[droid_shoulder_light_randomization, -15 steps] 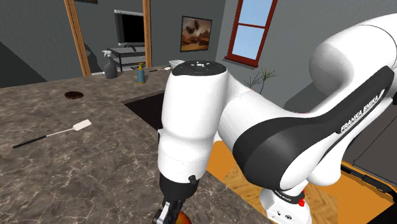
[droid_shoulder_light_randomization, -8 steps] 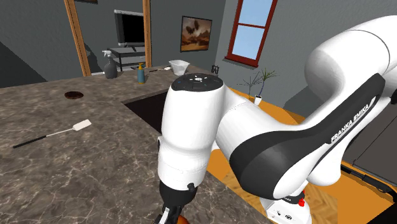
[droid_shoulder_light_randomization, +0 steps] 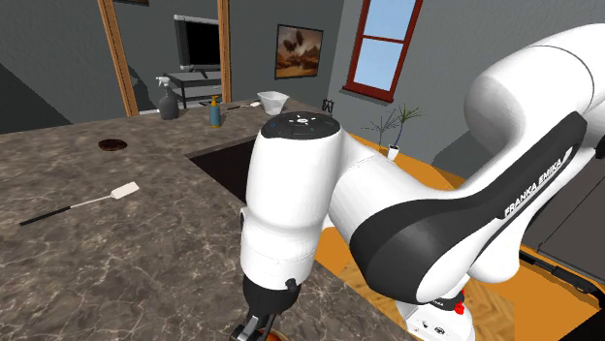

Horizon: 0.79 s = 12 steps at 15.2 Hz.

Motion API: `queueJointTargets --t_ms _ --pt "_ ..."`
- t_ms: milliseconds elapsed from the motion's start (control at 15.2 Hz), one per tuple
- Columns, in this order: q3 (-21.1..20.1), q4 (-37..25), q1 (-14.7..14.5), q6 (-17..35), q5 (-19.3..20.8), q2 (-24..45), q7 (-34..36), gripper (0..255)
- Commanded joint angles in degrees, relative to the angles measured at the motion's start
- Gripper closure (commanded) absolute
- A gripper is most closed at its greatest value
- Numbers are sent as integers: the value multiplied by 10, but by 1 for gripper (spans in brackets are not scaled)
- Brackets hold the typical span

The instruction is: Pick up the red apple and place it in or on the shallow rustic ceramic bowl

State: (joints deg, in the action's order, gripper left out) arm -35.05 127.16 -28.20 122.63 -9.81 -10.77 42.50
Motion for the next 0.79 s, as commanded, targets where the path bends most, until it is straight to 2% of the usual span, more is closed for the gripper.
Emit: queueJointTargets --t_ms 0,264,726 --pt "0 0 0 0 0 0 0 0" --pt "14 -47 0 -75 -11 -31 -10 0" --pt "14 -47 0 -75 -11 -31 -10 0"
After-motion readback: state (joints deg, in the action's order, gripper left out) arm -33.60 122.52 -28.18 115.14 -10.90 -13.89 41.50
